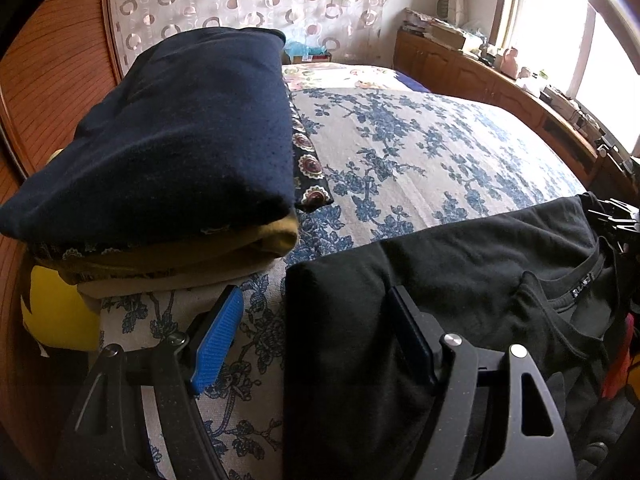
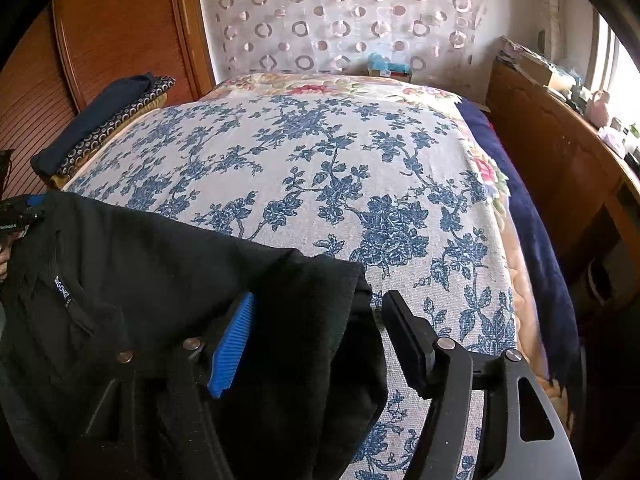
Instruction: Fold small clothes
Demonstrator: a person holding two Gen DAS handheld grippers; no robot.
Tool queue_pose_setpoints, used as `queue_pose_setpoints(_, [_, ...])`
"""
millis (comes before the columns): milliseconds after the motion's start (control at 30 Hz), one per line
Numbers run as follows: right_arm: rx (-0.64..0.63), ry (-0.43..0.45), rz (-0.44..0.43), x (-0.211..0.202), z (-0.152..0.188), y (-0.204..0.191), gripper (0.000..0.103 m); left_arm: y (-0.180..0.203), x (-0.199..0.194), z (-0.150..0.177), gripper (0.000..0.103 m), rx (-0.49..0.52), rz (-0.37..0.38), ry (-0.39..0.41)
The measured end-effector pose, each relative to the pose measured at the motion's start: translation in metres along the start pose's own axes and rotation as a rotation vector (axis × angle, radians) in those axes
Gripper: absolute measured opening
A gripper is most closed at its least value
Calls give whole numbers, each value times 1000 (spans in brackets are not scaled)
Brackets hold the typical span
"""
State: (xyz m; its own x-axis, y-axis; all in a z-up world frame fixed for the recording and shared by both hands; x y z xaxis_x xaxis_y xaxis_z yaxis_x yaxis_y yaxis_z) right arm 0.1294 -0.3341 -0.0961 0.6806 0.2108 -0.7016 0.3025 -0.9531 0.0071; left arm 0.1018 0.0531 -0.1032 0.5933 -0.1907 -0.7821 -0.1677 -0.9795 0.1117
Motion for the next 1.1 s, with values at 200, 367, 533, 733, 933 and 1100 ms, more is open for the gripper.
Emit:
queue_pose_setpoints(200, [-3, -3, 1, 1, 0, 0, 68, 13, -2, 0, 44, 39, 43, -14])
queue_pose_setpoints(367, [-49, -30, -28, 1, -4, -7, 48, 20, -4, 0, 23, 40, 67, -24])
queue_pose_setpoints(533, [-75, -26, -79, -7, -2, -18, 13, 30, -27, 0, 14, 25, 84, 45])
queue_pose_setpoints(733, [-46, 135, -76, -70, -12, -20, 10, 47, -89, -6, 14, -23, 133, 226])
queue_pose_setpoints(933, [-73, 285, -80, -147, -20, -31, 10, 60, -158, -21, 13, -22, 180, 380])
queue_pose_setpoints(1100, [-76, 385, -89, -202, -27, -33, 10, 71, -197, -44, 13, 5, 202, 469])
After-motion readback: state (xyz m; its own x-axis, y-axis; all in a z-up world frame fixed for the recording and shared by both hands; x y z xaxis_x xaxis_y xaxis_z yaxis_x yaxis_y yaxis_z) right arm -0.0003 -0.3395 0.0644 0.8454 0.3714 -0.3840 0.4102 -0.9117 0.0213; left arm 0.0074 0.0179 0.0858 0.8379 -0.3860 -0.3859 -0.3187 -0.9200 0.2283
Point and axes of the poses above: each gripper's, at about its wrist camera, not at the fingertips, and x roughly the way its jaws point, y to its right, z to its underside, the point moved 6 cm from there along x, roughly the way its jaws point, and after that the axes turned 3 degrees about z, right-handed, at the moved point
